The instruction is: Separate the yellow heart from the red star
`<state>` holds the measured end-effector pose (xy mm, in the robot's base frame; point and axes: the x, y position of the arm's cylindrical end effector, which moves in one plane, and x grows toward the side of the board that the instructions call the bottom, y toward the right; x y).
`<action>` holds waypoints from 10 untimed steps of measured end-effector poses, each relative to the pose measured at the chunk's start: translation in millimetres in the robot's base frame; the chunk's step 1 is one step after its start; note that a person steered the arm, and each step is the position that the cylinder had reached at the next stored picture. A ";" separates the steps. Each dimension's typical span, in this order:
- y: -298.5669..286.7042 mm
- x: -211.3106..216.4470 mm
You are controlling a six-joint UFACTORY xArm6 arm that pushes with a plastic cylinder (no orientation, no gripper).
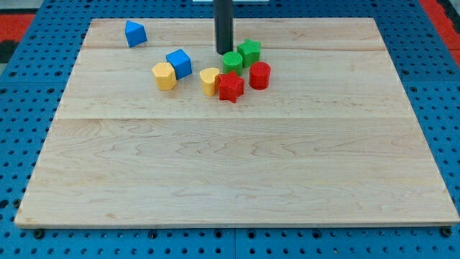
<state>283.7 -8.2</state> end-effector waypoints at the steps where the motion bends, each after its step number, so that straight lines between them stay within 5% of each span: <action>1: -15.9 16.3; 3: 24.5 103.2; 4: -28.7 120.8; 5: -78.6 120.8; 7: -32.5 90.2; 10: -82.9 86.9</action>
<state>370.6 -91.0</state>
